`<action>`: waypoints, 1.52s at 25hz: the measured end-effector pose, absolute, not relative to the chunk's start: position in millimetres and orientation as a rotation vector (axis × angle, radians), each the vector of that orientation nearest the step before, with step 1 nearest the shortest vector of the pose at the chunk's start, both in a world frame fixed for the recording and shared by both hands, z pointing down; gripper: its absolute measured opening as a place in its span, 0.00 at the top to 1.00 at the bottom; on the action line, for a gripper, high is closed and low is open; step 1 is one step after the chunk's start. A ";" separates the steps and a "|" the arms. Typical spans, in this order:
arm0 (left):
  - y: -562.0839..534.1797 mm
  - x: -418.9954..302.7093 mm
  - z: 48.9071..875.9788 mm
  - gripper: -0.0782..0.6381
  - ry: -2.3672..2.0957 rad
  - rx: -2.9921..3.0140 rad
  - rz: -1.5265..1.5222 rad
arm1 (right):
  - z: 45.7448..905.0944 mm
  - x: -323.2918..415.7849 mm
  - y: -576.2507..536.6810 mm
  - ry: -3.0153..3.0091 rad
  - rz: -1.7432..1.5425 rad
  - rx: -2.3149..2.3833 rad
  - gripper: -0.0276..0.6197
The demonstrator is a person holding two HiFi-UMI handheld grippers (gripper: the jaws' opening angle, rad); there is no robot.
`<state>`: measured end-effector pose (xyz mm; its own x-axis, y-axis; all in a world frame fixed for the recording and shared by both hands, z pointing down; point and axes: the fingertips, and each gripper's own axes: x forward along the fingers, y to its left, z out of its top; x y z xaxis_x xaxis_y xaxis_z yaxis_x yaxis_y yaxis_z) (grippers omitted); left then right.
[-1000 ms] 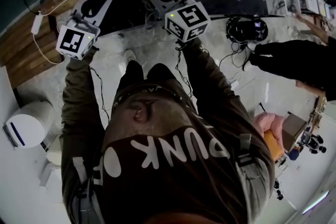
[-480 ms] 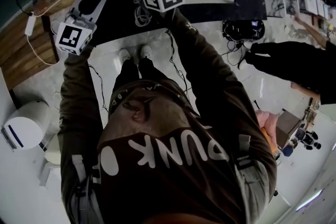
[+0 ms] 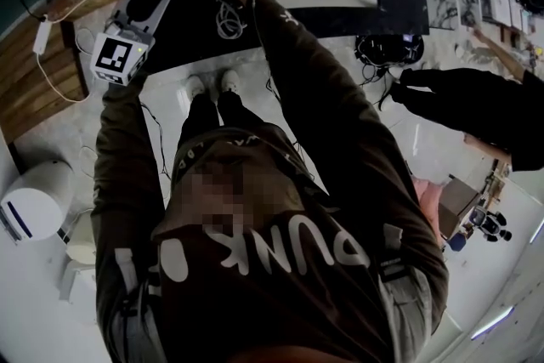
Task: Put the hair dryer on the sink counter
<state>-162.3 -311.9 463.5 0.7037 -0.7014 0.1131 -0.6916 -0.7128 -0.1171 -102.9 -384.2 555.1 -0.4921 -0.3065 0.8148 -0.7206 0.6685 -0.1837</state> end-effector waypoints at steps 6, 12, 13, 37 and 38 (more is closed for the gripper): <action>-313.1 -156.9 466.9 0.81 1.150 -2.833 -0.253 | 575.8 -107.8 -381.5 -1.999 0.641 0.758 0.71; -314.0 -154.5 462.8 0.81 1.139 -2.833 -0.231 | 588.6 -107.4 -384.3 -1.942 0.670 0.739 0.71; -313.8 -153.4 461.7 0.81 1.137 -2.837 -0.228 | 588.9 -106.9 -384.0 -1.936 0.677 0.732 0.71; -301.8 -140.8 398.9 0.81 1.118 -2.792 -0.215 | 371.6 -90.1 -339.8 -2.735 -0.032 0.791 0.76; -299.1 -139.1 390.5 0.81 1.123 -2.802 -0.202 | 357.8 -91.5 -328.6 -2.791 -0.102 0.781 0.77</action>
